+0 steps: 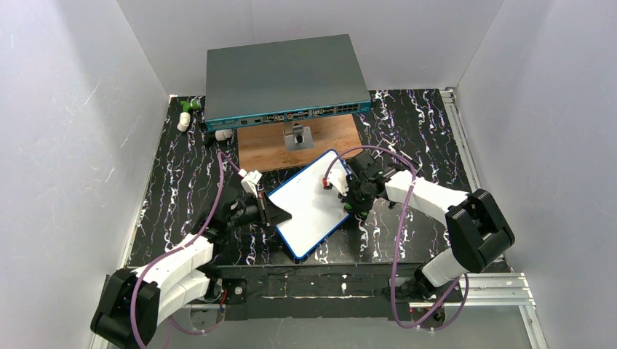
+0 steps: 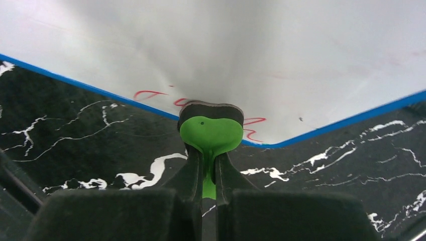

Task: Erase the whiteboard
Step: Erase the whiteboard at the center of the board.

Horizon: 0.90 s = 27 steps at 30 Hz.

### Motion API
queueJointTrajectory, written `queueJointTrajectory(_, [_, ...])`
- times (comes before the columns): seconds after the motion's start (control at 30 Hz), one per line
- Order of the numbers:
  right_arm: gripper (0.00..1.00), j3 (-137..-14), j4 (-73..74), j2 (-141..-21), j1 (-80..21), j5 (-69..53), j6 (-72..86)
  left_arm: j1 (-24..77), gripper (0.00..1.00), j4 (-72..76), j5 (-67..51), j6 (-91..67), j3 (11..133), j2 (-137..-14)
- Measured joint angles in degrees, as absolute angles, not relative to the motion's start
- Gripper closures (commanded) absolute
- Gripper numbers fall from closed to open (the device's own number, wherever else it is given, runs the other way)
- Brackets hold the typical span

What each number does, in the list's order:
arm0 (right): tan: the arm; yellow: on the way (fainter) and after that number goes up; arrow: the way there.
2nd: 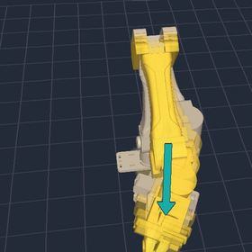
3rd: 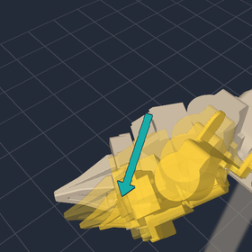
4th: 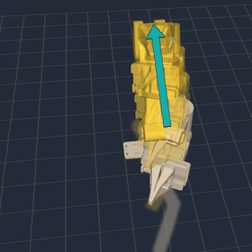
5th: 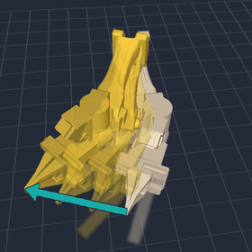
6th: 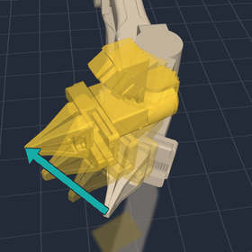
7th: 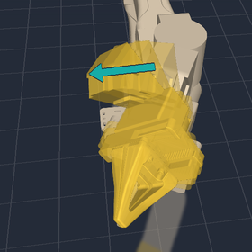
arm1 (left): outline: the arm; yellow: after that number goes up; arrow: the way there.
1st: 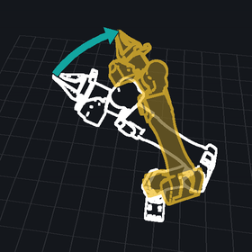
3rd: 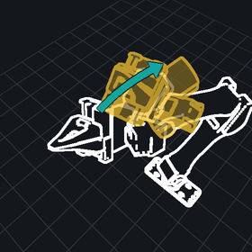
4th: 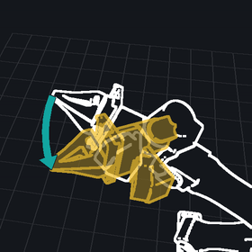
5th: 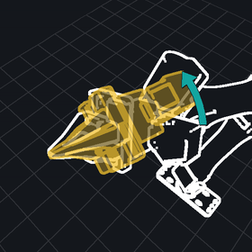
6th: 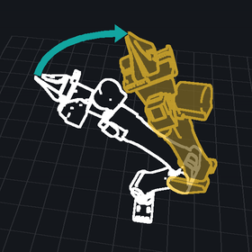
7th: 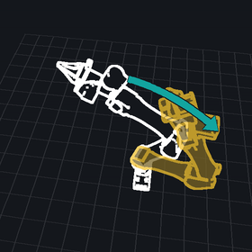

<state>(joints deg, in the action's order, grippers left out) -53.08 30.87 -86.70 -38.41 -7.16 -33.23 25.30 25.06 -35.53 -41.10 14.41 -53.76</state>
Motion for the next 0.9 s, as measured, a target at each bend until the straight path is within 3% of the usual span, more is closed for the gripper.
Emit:
queueJointTrajectory(0.47, [0.99, -53.1, 32.2, -85.5, -41.0, -13.1, -34.6, 25.3, 1.00, 24.5, -35.5, -41.1, 14.4, -53.2])
queueJointTrajectory(0.9, [0.99, -53.1, 26.2, -86.0, -36.4, -3.2, -30.0, 25.3, 1.00, 24.2, -35.6, -41.5, 14.4, -53.0])
